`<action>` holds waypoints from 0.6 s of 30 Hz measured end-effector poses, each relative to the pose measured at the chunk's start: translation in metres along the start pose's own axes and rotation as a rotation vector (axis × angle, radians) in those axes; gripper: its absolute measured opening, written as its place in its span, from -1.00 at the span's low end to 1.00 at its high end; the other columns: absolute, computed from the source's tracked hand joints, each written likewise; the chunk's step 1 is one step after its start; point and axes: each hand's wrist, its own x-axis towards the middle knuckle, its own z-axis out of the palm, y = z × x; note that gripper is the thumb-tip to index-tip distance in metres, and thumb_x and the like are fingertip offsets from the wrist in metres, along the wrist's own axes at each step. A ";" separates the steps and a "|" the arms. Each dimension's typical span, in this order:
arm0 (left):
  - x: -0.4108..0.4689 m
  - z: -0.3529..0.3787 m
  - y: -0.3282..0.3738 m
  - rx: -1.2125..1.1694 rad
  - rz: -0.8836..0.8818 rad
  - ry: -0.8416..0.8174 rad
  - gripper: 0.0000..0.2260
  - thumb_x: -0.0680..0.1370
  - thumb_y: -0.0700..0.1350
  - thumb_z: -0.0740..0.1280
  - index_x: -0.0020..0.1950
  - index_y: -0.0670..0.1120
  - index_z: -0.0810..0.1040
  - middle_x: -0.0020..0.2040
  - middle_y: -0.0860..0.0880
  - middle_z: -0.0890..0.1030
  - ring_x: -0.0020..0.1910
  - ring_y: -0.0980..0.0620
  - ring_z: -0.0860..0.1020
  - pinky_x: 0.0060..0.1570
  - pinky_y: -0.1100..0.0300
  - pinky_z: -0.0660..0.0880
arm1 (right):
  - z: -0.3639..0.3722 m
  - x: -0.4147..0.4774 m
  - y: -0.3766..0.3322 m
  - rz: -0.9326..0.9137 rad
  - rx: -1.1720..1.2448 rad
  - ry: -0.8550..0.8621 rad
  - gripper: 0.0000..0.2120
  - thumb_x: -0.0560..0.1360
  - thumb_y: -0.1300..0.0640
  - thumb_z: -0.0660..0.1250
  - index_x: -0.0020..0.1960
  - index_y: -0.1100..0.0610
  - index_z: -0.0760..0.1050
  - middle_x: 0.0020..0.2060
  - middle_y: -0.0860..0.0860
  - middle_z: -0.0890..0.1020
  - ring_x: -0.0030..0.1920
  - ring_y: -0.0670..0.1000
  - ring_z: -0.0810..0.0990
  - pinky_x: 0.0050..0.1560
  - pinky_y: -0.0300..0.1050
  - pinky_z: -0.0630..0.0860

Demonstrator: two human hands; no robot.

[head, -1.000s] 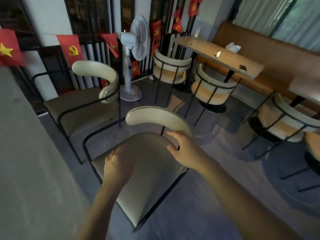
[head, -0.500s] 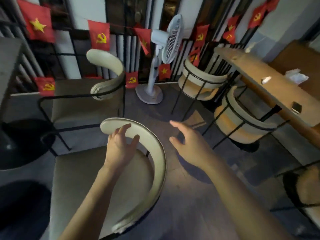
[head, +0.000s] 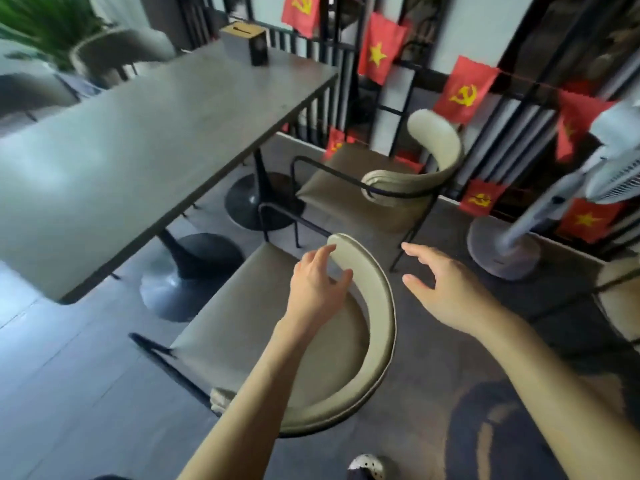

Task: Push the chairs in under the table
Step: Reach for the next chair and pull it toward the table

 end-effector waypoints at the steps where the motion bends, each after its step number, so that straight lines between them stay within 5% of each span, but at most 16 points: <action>1: 0.001 0.004 0.003 0.001 -0.031 0.034 -0.52 0.50 -0.01 0.35 0.40 -0.06 0.38 0.34 -0.12 0.47 0.34 -0.12 0.39 0.33 0.00 0.34 | -0.003 0.006 0.004 -0.033 -0.024 -0.068 -0.51 0.56 0.05 0.25 0.46 -0.08 0.25 0.43 -0.16 0.34 0.42 -0.06 0.34 0.34 -0.15 0.27; 5: -0.011 0.020 0.023 0.041 -0.126 0.092 -0.48 0.51 -0.01 0.34 0.43 -0.05 0.31 0.36 -0.14 0.43 0.35 -0.14 0.38 0.33 0.04 0.32 | -0.022 0.029 0.022 -0.208 -0.174 -0.249 -0.48 0.57 0.05 0.24 0.49 -0.03 0.18 0.47 -0.12 0.28 0.45 -0.03 0.29 0.40 -0.09 0.27; 11: -0.038 0.054 0.029 0.202 -0.351 -0.177 -0.19 0.46 0.11 0.36 0.53 0.14 -0.11 0.49 -0.13 0.19 0.42 -0.23 0.27 0.41 -0.05 0.24 | -0.017 0.079 0.031 -0.398 -0.295 -0.462 -0.43 0.55 -0.02 0.24 0.51 -0.01 0.15 0.48 -0.06 0.27 0.45 0.03 0.29 0.41 -0.02 0.29; 18: -0.065 0.125 0.016 0.365 -0.675 -0.140 -0.01 0.36 0.28 0.39 0.51 0.18 -0.27 0.45 -0.14 0.29 0.44 -0.19 0.23 0.45 -0.18 0.08 | 0.037 0.116 0.063 -0.684 -0.405 -0.761 -0.29 0.48 -0.12 0.33 0.51 0.06 0.13 0.50 0.02 0.26 0.48 0.04 0.24 0.48 -0.07 0.17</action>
